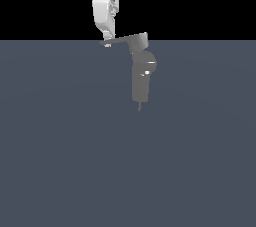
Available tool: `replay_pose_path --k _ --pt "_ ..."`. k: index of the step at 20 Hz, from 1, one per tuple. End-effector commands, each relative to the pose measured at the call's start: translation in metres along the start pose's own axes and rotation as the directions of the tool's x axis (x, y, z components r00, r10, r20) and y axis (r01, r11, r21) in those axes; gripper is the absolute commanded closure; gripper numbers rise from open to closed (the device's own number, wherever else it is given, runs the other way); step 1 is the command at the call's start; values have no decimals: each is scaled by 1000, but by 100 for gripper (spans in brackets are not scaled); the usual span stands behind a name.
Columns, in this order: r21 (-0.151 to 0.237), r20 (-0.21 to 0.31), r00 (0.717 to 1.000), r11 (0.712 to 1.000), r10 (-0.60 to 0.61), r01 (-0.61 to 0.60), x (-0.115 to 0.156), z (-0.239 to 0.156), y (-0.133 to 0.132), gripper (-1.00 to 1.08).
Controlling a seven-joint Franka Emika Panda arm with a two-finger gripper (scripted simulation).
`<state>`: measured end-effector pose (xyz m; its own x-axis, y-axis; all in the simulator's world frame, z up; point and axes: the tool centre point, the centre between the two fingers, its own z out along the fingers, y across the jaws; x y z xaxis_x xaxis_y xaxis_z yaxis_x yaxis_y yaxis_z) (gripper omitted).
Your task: Turn on the faucet by rotating a designated handle.
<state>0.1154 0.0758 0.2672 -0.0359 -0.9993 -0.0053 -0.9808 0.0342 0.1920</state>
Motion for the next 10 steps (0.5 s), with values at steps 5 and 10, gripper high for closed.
replay_pose_path --k 5,10 --pt "-5 -1 1000 1000 2 -2 1 0 15 108" --pt "-5 -1 1000 1000 2 -2 1 0 26 108"
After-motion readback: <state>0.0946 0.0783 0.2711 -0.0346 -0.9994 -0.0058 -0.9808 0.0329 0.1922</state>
